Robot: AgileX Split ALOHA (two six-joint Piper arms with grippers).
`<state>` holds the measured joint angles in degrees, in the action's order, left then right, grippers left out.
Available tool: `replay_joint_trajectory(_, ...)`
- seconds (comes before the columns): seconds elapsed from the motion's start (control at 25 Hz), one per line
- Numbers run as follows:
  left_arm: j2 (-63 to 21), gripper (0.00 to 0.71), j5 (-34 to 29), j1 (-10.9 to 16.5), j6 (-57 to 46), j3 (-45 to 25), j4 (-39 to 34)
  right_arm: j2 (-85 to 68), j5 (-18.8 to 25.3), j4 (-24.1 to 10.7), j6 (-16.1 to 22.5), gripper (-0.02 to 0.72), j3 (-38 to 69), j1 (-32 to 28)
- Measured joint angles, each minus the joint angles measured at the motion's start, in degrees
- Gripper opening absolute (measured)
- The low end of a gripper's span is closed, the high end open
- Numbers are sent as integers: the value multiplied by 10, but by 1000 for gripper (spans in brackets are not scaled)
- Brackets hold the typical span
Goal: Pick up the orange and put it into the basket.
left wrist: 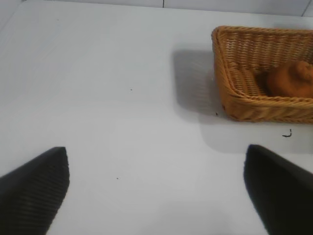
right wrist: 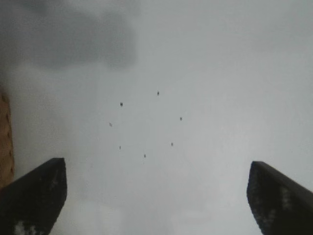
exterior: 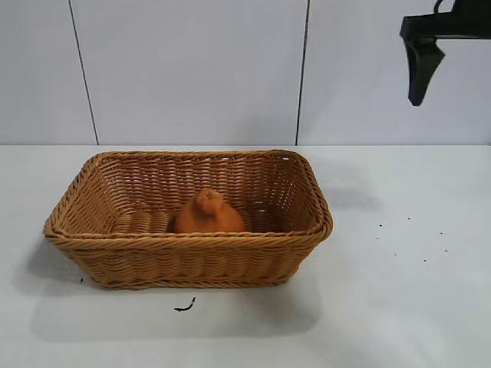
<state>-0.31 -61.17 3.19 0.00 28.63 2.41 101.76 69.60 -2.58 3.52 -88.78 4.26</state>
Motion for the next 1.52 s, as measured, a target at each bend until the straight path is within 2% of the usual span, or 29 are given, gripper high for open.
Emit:
replay_joint_trajectory(0.36, 0, 697, 0, 0, 0, 0, 0, -253, -3, 9, -13, 694, 308, 0)
replay_joint_trajectory(0.64, 0, 697, 0, 0, 0, 0, 0, -425, -76, 13, -41, 694, 484, 0)
replay_joint_trajectory(0.8, 0, 697, 0, 0, 0, 0, 0, -520, -93, 26, -45, 694, 554, 0)
replay_joint_trajectory(0.96, 0, 697, 0, 0, 0, 0, 0, -612, -101, 35, -45, 694, 602, 0)
replay_joint_trajectory(1.52, 0, 697, 0, 0, 0, 0, 0, -885, -113, 35, -45, 694, 604, 0)
